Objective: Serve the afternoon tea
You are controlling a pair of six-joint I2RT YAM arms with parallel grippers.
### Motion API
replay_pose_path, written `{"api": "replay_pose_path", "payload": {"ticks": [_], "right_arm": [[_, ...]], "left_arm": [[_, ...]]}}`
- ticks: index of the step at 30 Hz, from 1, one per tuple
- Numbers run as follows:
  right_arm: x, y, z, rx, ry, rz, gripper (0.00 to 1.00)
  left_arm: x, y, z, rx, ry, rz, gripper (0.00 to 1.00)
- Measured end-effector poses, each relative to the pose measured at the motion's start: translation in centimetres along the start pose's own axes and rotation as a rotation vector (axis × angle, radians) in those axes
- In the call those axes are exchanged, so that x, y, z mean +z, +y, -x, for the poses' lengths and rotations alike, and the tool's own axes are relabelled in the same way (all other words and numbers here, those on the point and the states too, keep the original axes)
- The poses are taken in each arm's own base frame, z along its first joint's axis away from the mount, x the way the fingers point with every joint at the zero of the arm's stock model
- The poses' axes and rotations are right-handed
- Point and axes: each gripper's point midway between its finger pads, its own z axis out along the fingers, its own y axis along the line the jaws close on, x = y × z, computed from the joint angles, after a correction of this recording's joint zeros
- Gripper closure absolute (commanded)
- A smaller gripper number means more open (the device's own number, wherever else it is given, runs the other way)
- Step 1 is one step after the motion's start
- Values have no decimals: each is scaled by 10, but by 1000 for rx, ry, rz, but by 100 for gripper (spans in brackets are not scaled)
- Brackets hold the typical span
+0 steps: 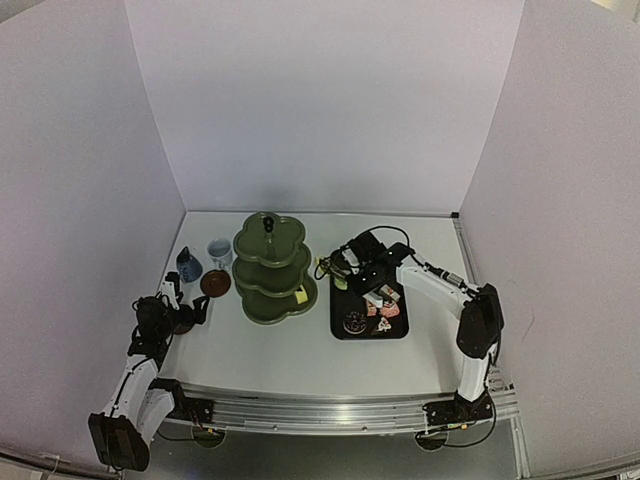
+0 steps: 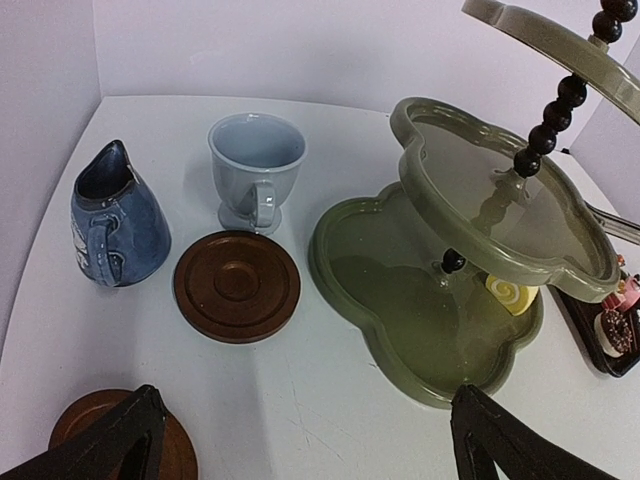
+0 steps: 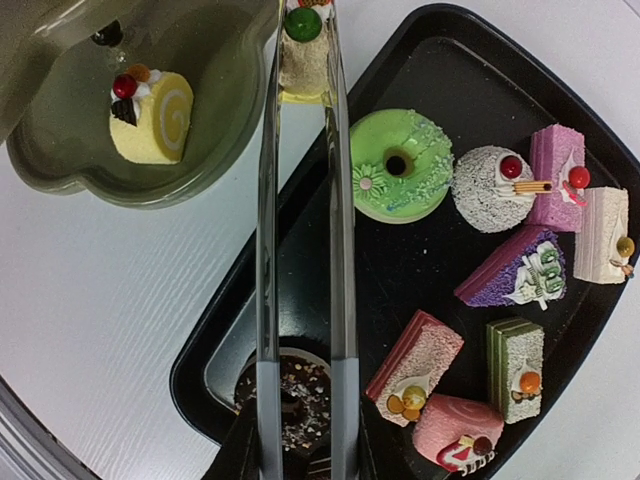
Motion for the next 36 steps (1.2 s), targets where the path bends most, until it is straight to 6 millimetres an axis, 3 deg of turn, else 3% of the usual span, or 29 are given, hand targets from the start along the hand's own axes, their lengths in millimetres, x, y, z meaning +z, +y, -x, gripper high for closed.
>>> {"api": "replay_pose_path", "payload": {"ticks": [5,13,26,31,36], "right_arm": [[1,11,-17,24,14,-10,100],[-9,63,-60,6,51,1,100],[-32,132,-78,-98,28,86,100],[-30,172,-57,-193,-11,138,100],[-8,183,-33,-217,-42,120,100]], "left_arm": [[1,0,0,10,0,0,0],[1,0,1,14,-4,0,0],[-1,-1,6,21,-24,-2,0],[-1,-1,6,21,-24,-4,0],[-2,-2,7,24,-30,-6,0]]}}
